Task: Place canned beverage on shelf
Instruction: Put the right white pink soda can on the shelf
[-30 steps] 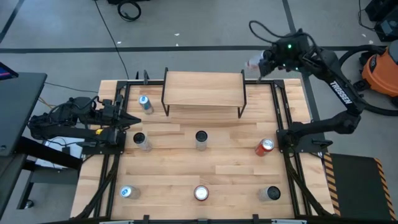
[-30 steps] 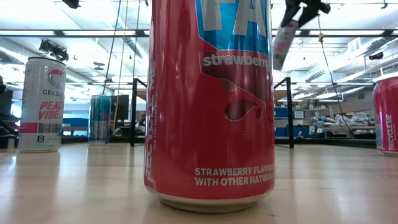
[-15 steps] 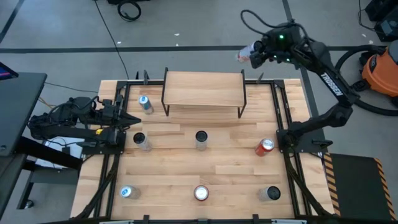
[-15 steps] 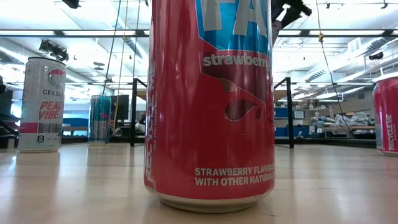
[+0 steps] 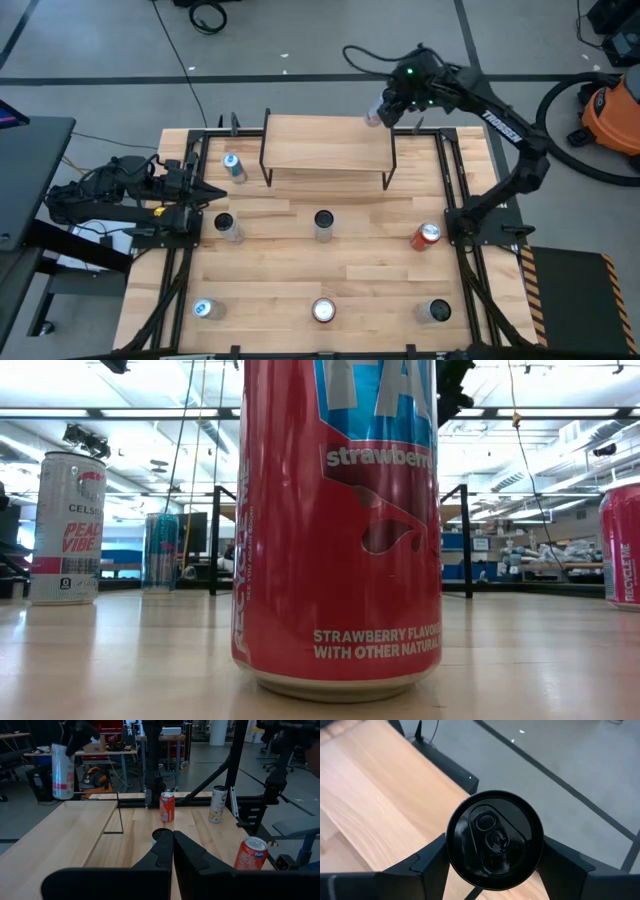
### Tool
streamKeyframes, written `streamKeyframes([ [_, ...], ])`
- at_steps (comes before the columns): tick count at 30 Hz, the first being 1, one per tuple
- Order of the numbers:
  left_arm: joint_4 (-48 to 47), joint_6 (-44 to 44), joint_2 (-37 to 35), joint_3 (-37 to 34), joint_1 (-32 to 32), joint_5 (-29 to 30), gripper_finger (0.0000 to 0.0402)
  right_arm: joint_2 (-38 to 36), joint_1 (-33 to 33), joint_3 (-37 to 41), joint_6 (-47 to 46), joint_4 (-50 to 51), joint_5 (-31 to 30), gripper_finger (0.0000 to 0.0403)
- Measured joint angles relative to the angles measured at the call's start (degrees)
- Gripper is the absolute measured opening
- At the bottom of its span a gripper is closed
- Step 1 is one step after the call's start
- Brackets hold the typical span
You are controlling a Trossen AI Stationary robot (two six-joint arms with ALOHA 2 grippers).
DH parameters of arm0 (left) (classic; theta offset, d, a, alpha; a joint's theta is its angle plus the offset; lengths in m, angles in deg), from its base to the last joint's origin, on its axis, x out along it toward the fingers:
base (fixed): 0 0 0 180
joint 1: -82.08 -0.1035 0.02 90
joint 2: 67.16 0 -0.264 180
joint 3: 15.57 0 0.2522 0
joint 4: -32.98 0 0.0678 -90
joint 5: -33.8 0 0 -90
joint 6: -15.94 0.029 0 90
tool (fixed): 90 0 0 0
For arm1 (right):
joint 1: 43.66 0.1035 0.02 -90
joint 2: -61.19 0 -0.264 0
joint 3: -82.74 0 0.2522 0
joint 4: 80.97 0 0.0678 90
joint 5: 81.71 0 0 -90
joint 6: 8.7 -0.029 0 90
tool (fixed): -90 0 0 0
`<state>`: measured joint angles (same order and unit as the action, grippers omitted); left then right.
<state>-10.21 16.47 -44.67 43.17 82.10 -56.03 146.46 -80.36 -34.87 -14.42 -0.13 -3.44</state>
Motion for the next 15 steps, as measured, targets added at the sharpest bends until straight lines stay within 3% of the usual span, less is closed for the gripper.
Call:
streamKeyframes([
  [15,0.0,-1.4,0.0,0.0,0.0,0.0,0.0016,2.8,0.8,0.0,2.9,3.7,-0.1,0.0259],
])
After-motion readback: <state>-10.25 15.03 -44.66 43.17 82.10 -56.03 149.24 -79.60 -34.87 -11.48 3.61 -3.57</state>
